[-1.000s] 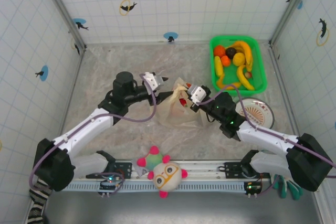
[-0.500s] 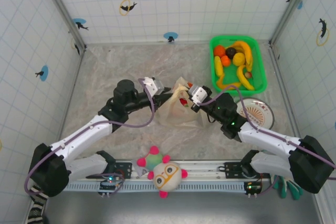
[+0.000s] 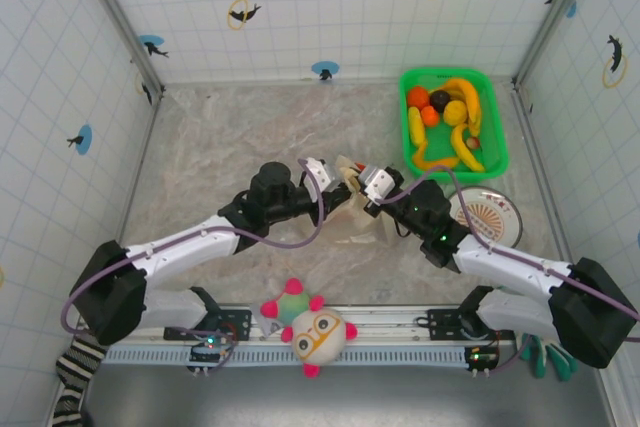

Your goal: Place the fake fruits into the plastic bag and tie a complex knot

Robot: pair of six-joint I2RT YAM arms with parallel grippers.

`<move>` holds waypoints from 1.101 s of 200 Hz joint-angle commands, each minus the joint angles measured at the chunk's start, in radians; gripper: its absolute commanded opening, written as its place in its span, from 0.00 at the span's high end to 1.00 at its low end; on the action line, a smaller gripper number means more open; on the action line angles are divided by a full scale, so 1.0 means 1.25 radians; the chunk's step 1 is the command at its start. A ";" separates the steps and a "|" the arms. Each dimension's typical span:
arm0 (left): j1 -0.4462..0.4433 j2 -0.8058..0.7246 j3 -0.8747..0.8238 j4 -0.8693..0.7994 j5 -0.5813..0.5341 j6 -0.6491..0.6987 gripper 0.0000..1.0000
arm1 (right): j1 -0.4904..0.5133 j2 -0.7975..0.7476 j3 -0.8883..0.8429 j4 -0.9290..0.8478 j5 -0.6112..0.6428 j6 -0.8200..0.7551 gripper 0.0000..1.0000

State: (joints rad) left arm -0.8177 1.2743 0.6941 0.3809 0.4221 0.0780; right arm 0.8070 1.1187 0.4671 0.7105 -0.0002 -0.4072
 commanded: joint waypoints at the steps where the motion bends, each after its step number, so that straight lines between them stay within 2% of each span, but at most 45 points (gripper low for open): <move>1: -0.011 0.016 -0.004 0.065 -0.022 -0.034 0.78 | 0.008 -0.001 -0.018 0.052 0.002 0.012 1.00; 35: -0.011 -0.022 -0.028 0.093 -0.055 -0.044 0.74 | 0.007 -0.009 -0.034 0.073 0.005 0.010 1.00; 65: -0.007 -0.092 -0.035 0.040 -0.069 -0.040 0.69 | 0.008 -0.015 -0.061 0.109 0.006 -0.014 1.00; 91: -0.007 -0.129 -0.033 -0.026 -0.067 -0.036 0.56 | 0.007 -0.018 -0.079 0.155 0.016 -0.016 1.00; 131: -0.006 -0.196 -0.060 -0.094 -0.113 -0.066 0.48 | 0.010 -0.014 -0.092 0.189 0.013 -0.030 1.00; 157: 0.039 -0.254 -0.035 -0.118 -0.141 -0.192 0.44 | 0.012 -0.009 -0.099 0.215 0.010 -0.040 1.00; 191: 0.153 -0.223 0.075 -0.198 -0.024 -0.432 0.46 | 0.017 -0.006 -0.092 0.211 0.019 -0.056 1.00; 220: 0.176 -0.132 0.154 -0.250 0.077 -0.586 0.56 | 0.023 -0.002 -0.087 0.208 0.032 -0.068 1.00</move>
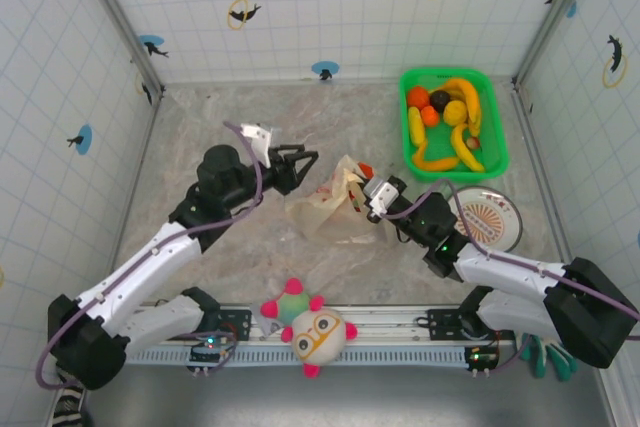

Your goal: Place the fake fruits into the plastic bag and tie a complex knot

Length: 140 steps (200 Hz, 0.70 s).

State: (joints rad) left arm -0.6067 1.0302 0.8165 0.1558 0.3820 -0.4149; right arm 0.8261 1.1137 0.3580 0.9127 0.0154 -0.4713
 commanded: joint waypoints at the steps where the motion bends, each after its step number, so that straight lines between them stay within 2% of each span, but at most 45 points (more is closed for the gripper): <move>1: 0.008 0.066 0.058 -0.069 0.112 -0.196 0.56 | 0.009 0.002 0.001 0.047 0.019 -0.017 1.00; 22: 0.007 0.134 0.088 -0.062 0.187 -0.276 0.65 | 0.013 0.004 0.006 0.042 0.023 -0.022 1.00; 43: 0.002 0.166 0.096 -0.041 0.221 -0.314 0.68 | 0.017 0.006 0.009 0.036 0.027 -0.024 1.00; 140: -0.029 0.210 0.110 -0.025 0.254 -0.319 0.68 | 0.024 0.003 0.012 0.016 0.042 -0.035 1.00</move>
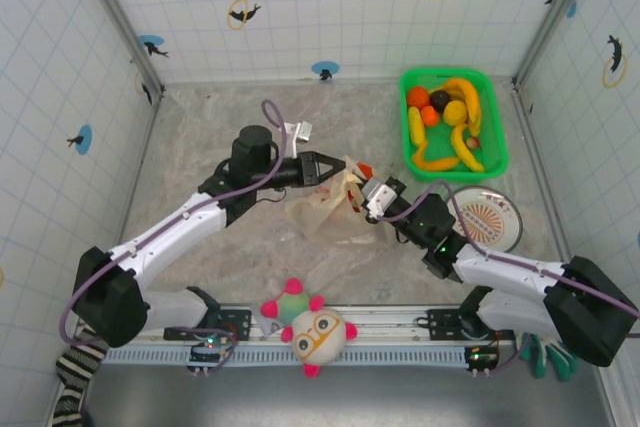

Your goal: Place the fake fruits into the plastic bag and tie a complex knot

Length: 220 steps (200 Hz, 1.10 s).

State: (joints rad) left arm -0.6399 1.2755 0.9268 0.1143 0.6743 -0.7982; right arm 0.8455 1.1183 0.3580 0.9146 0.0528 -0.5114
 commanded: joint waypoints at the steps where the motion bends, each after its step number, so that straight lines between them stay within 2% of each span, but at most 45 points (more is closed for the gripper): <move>1: -0.002 0.015 0.022 0.008 0.020 -0.012 0.68 | 0.008 0.000 0.012 0.015 0.012 -0.003 1.00; 95: -0.011 0.035 0.032 0.014 0.015 -0.011 0.73 | 0.012 -0.001 0.019 0.000 0.012 -0.004 1.00; 220: -0.024 0.047 0.045 0.007 0.010 -0.001 0.87 | 0.015 0.000 0.018 -0.006 0.020 -0.007 1.00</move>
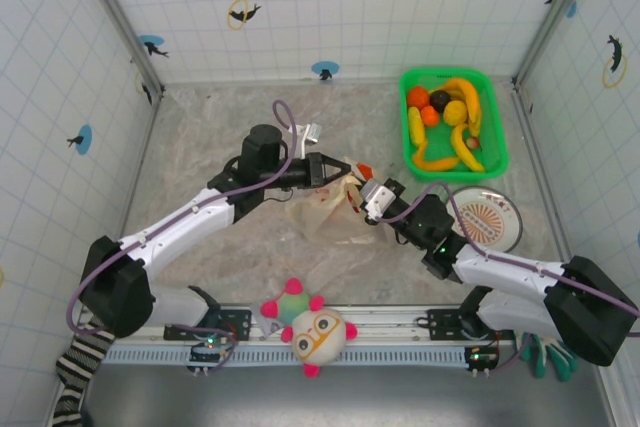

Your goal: Place the fake fruits into the plastic bag and tie a complex knot

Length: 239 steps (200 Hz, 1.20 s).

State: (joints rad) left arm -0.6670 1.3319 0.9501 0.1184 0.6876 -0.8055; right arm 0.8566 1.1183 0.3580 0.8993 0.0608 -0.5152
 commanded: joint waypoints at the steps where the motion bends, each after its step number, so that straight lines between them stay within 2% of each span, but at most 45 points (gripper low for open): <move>1: -0.003 0.003 0.029 0.004 0.000 0.006 0.87 | 0.006 -0.001 0.018 0.006 0.014 -0.004 1.00; 28: -0.003 0.005 0.030 -0.001 -0.001 0.010 0.93 | 0.006 -0.001 0.020 0.004 0.015 -0.004 1.00; 43: -0.003 0.001 0.030 -0.005 -0.005 0.016 1.00 | 0.006 0.000 0.021 0.004 0.019 -0.003 1.00; 55: -0.003 -0.004 0.033 -0.013 -0.014 0.025 1.00 | 0.006 -0.004 0.023 -0.005 0.020 -0.001 1.00; 88: -0.003 -0.013 0.038 -0.016 -0.030 0.033 1.00 | 0.006 -0.040 0.037 -0.060 0.010 0.008 0.68; 123: -0.003 -0.011 0.039 -0.012 -0.031 0.036 1.00 | -0.002 -0.121 0.040 -0.168 -0.008 0.019 0.45; 135: -0.003 -0.009 0.040 -0.010 -0.031 0.036 1.00 | -0.011 -0.165 0.039 -0.207 -0.012 0.044 0.43; 165: -0.003 0.000 0.045 -0.008 -0.027 0.037 1.00 | -0.019 -0.310 0.060 -0.398 -0.040 0.105 0.28; 180: -0.003 0.002 0.047 -0.008 -0.025 0.039 1.00 | -0.025 -0.391 0.073 -0.493 -0.048 0.176 0.19; 194: -0.003 0.003 0.048 -0.008 -0.025 0.041 1.00 | -0.038 -0.460 0.092 -0.589 -0.050 0.258 0.15; 209: -0.003 0.002 0.048 -0.009 -0.025 0.041 1.00 | -0.061 -0.518 0.125 -0.696 -0.055 0.338 0.16; 224: -0.003 0.002 0.048 -0.008 -0.028 0.041 1.00 | -0.088 -0.555 0.152 -0.778 -0.064 0.414 0.23; 239: -0.004 0.003 0.046 -0.008 -0.029 0.041 1.00 | -0.115 -0.573 0.158 -0.819 -0.124 0.471 0.32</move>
State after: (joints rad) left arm -0.6670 1.3315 0.9756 0.1047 0.6575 -0.7826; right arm 0.7536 0.4362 0.5137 0.0814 -0.0105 -0.1192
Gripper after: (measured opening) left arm 0.055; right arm 0.731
